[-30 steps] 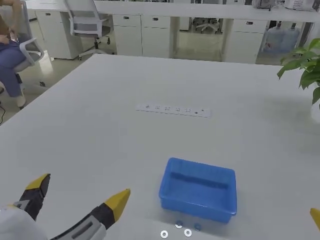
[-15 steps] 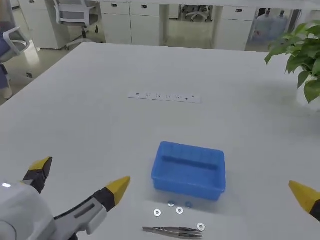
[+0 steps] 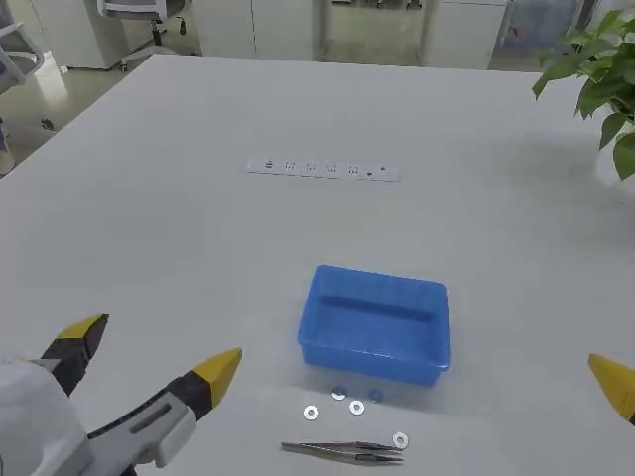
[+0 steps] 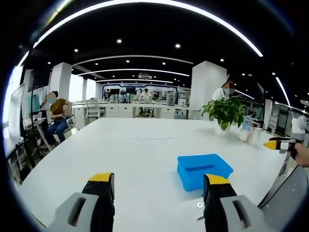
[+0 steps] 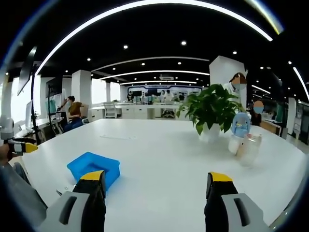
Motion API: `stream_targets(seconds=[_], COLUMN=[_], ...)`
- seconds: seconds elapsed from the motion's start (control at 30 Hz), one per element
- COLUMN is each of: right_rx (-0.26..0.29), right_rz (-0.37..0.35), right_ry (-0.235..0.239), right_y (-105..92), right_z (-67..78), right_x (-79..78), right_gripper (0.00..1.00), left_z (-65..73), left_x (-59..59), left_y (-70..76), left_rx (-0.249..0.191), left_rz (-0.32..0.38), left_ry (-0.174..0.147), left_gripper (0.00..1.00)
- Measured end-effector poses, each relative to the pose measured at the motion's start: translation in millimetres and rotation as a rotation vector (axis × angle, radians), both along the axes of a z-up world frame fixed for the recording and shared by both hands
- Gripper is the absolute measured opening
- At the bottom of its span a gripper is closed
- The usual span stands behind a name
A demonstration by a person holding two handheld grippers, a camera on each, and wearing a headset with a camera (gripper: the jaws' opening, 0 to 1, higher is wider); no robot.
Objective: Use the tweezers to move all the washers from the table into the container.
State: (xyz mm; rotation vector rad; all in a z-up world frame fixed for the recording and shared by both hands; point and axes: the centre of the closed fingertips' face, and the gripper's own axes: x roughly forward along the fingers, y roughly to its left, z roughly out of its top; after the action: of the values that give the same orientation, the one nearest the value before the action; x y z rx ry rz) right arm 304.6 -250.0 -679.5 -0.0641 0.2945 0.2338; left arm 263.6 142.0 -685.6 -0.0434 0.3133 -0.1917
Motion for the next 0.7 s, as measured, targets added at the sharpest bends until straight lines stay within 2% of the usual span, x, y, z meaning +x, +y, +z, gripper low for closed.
stream_targets(seconds=[0.03, 0.1, 0.13, 0.17, 0.2, 0.23, 0.27, 0.33, 0.37, 0.4, 0.43, 0.47, 0.53, 0.57, 0.63, 0.7], right_rx=[-0.019, -0.028, -0.021, -0.016, -0.013, -0.016, -0.01, 0.001, 0.012, 0.011, 0.009, 0.017, 0.026, 0.014, -0.02, -0.039], right_rz=[0.016, 0.063, 0.089, 0.118, 0.131, 0.148, 0.167, 0.189, 0.208, 0.209, 0.223, 0.249, 0.29, 0.333, 0.396, 0.442], right_ry=[0.018, 0.046, 0.053, 0.07, 0.085, 0.096, 0.12, 0.14, 0.185, 0.178, 0.194, 0.234, 0.26, 0.302, 0.338, 0.36], right_y=[2.5, 11.9, 18.2, 23.9, 27.3, 31.5, 35.6, 42.2, 47.2, 48.7, 52.1, 58.3, 68.5, 76.3, 89.5, 99.7], right_z=[-4.0, -10.0, -11.3, -13.8, -16.1, -18.6, -22.3, -26.7, -33.7, -34.2, -37.7, -44.3, -49.9, -58.2, -68.0, -73.6], right_x=[0.1, 0.2, 0.5, -0.6, -1.2, -0.6, -2.1, -0.9, -3.8, -1.9, -3.1, -6.8, -9.6, -14.4, -20.3, -24.5], right_gripper=[0.81, 0.73, 0.69, 0.65, 0.61, 0.58, 0.55, 0.52, 0.5, 0.46, 0.44, 0.4, 0.36, 0.34, 0.31, 0.31], left_z=[-2.9, -18.6, -37.6, -42.2, -54.4, -59.5, -67.5, -74.4, -77.8, -80.3, -83.1, -85.8, -89.3, -92.9, -96.9, -100.7], left_x=[0.6, 1.5, -2.9, -4.2, -5.2, -5.9, -10.4, -13.4, -14.7, -15.5, -17.7, -19.5, -20.3, -23.8, -24.6, -25.4], left_y=[-3.3, -18.7, -30.8, -34.2, -44.5, -48.4, -55.1, -62.0, -63.7, -66.2, -71.4, -72.7, -77.9, -81.3, -85.4, -87.9], left_rx=[0.002, 0.001, -0.015, -0.015, 0.013, 0.028, 0.034, 0.052, 0.059, 0.06, 0.064, 0.072, 0.096, 0.109, 0.137, 0.143], left_rz=[-0.026, -0.136, -0.209, -0.232, -0.303, -0.327, -0.364, -0.407, -0.415, -0.425, -0.459, -0.471, -0.504, -0.538, -0.569, -0.584], left_ry=[0.022, 0.117, 0.238, 0.263, 0.299, 0.317, 0.364, 0.402, 0.424, 0.441, 0.457, 0.477, 0.49, 0.519, 0.535, 0.554], left_gripper=[0.67, 0.61, 0.61, 0.6, 0.55, 0.53, 0.53, 0.52, 0.5, 0.47, 0.44, 0.4, 0.36, 0.34, 0.31, 0.29])
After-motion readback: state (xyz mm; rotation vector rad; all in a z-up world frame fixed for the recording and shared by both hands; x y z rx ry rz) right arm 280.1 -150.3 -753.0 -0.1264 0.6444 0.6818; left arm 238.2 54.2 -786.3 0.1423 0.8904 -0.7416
